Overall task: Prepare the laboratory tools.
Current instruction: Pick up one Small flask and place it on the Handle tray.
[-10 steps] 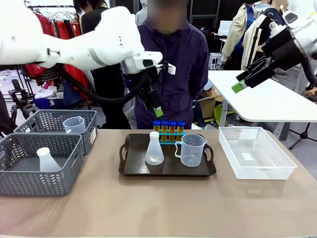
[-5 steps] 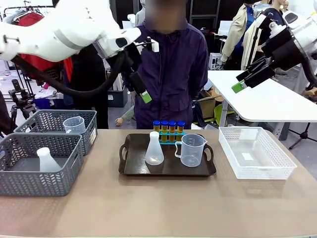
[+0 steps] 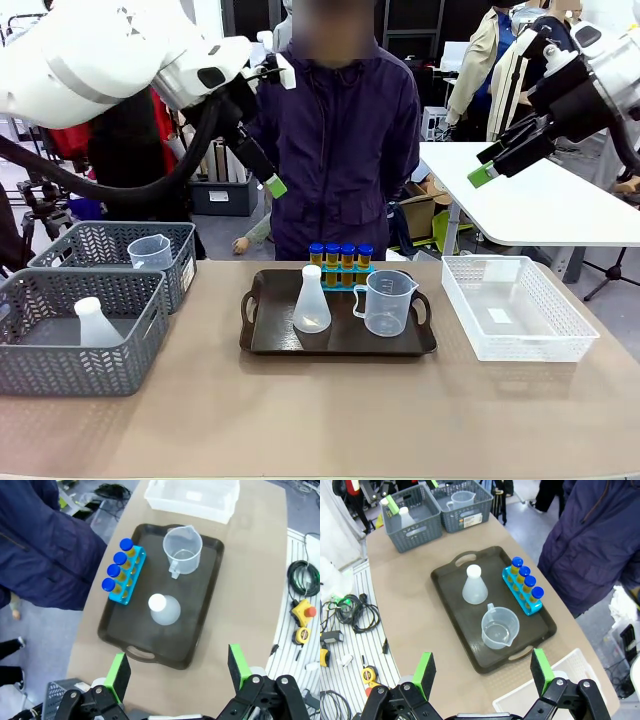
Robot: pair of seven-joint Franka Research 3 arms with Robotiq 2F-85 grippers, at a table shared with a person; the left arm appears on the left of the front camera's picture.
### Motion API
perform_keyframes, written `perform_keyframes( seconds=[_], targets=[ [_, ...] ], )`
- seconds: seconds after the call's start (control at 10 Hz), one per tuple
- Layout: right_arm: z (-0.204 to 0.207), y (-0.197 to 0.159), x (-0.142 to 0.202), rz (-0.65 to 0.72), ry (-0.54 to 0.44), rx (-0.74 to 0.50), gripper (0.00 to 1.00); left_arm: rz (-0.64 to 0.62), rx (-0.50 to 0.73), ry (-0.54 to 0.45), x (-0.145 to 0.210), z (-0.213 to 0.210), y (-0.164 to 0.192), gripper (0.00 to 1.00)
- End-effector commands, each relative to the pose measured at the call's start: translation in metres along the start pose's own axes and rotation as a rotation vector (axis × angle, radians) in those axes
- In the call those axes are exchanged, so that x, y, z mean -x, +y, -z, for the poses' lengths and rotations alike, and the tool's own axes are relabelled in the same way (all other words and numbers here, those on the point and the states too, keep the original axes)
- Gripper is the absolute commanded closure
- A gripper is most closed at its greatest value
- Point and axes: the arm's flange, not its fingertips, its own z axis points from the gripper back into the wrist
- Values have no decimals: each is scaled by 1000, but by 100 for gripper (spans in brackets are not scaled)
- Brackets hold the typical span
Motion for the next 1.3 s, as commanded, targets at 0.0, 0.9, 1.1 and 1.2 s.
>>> perform_keyframes(
  seconds=[0.0, 0.9, 1.1, 1.2],
  targets=[
    [0, 0, -1, -3, -10, -3, 0, 19, -13, -31, 16, 0, 5, 0],
    [0, 0, -1, -3, -10, -3, 0, 4, -61, -53, 3, -9, 13, 0],
    [0, 0, -1, -3, -10, -3, 0, 4, -61, -53, 3, -9, 13, 0],
    [0, 0, -1, -3, -10, -3, 0, 4, -61, -53, 3, -9, 13, 0]
  ],
)
